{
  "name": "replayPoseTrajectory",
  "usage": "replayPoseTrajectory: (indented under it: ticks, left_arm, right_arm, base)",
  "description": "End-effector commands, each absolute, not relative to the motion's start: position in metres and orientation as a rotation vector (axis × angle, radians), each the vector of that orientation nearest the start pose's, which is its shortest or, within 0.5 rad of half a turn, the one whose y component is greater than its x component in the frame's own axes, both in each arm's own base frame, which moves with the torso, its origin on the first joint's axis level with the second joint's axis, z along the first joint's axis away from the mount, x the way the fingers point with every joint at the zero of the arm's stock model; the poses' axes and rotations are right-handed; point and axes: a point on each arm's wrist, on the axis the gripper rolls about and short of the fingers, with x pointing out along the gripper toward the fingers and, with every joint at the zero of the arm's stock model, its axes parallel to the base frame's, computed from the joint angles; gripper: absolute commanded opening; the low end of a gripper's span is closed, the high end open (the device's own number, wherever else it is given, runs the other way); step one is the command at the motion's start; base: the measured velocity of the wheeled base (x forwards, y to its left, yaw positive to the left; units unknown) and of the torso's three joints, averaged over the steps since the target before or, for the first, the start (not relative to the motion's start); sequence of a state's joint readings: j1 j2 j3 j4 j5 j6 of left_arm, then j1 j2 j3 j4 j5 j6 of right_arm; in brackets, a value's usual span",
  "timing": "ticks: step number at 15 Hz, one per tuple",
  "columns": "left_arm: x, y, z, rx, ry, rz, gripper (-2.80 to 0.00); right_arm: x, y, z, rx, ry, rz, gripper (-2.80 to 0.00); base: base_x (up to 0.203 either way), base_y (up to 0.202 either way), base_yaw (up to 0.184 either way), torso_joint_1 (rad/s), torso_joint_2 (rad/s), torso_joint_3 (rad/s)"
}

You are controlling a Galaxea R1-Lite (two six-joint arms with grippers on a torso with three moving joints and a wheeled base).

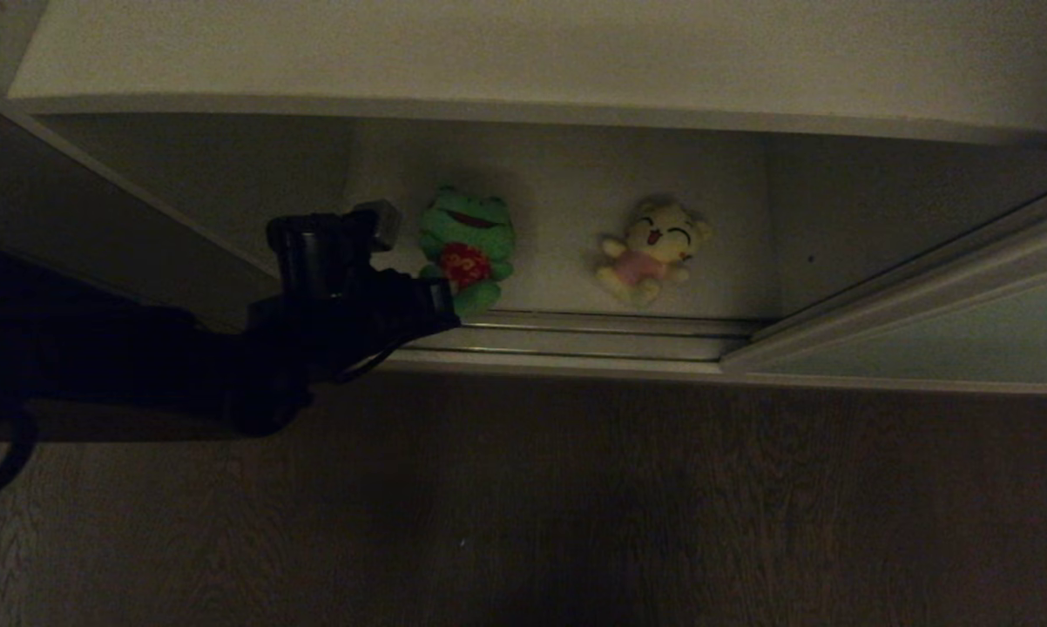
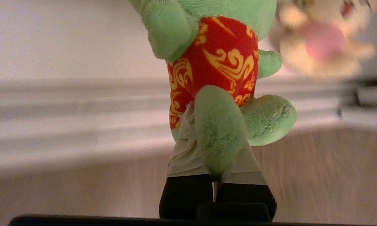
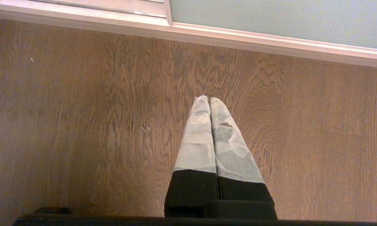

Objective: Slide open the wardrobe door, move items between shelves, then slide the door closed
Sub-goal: Place the green doll on the higher shelf

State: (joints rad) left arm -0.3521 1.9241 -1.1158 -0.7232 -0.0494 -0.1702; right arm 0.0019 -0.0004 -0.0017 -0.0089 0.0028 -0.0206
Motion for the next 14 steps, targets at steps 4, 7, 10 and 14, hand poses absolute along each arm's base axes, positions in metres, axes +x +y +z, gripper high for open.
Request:
replayPoseTrajectory:
  ticks: [4,7,10,14]
  left_arm:
    - [0.227,-0.087,0.259,-0.160,0.102,-0.380,-2.80]
    - [0.147,-0.057,0.255,-0.157,0.264,-0.362,-2.80]
    - [0.072,-0.027,0.246,-0.179,0.295,-0.338,-2.80]
    - [-0.010,0.002,0.221,-0.156,0.190,-0.191,-2.80]
  right_arm:
    - [-0.023,0.000,0.077,-0.021,-0.012,0.006,-2.80]
    - [-0.023,0.000,0.077,-0.021,-0.012,0.004,-2.80]
    - [-0.023,0.000,0.077,-0.021,-0.012,0.006,-2.80]
    - [-0.023,0.000,0.077,-0.021,-0.012,0.004,-2.80]
  base:
    - [0.000,0.000,0.000,0.000,0.00,0.000]
    - [0.000,0.000,0.000,0.000,0.00,0.000]
    - [0.000,0.000,0.000,0.000,0.00,0.000]
    - [0.000,0.000,0.000,0.000,0.00,0.000]
